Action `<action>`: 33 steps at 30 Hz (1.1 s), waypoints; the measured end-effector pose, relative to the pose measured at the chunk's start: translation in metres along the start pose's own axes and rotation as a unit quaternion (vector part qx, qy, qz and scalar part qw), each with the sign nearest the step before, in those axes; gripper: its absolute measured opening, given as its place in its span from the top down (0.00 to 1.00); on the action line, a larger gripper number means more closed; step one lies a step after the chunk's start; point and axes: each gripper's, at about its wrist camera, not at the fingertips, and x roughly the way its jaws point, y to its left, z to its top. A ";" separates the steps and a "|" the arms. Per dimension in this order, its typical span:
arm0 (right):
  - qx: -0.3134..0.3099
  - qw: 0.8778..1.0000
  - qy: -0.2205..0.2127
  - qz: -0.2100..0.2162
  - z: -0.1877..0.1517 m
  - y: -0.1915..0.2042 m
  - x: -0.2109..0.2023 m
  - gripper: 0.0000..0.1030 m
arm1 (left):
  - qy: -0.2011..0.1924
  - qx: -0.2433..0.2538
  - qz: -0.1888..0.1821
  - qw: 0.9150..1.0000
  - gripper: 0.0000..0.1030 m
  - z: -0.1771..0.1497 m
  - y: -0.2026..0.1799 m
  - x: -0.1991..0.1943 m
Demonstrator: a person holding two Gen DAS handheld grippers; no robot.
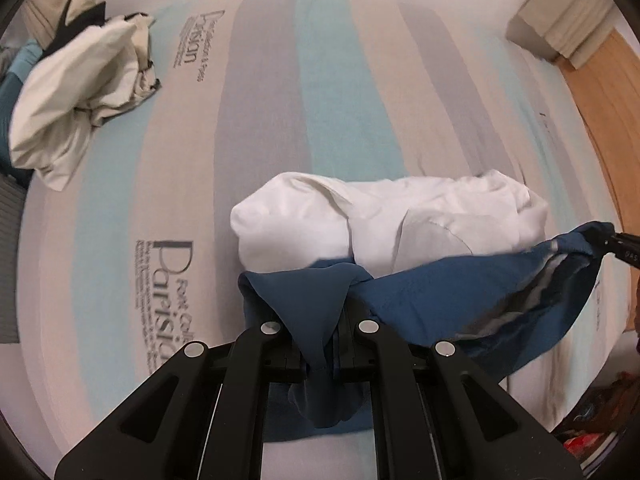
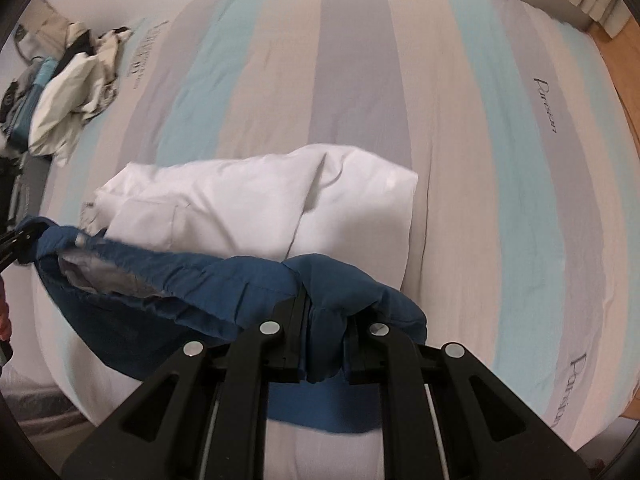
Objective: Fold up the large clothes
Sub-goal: 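Lower the folded hem onto the bundle and open both grippers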
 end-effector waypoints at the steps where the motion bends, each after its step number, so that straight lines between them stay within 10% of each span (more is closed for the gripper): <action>1: -0.001 1.000 0.000 -0.003 0.005 0.000 0.006 0.90 | 0.000 0.003 0.003 1.000 0.94 0.005 0.001 0.006; 33: -0.007 0.999 -0.001 -0.034 0.090 -0.012 0.131 0.90 | 0.040 -0.021 0.004 0.999 0.92 0.070 0.041 0.145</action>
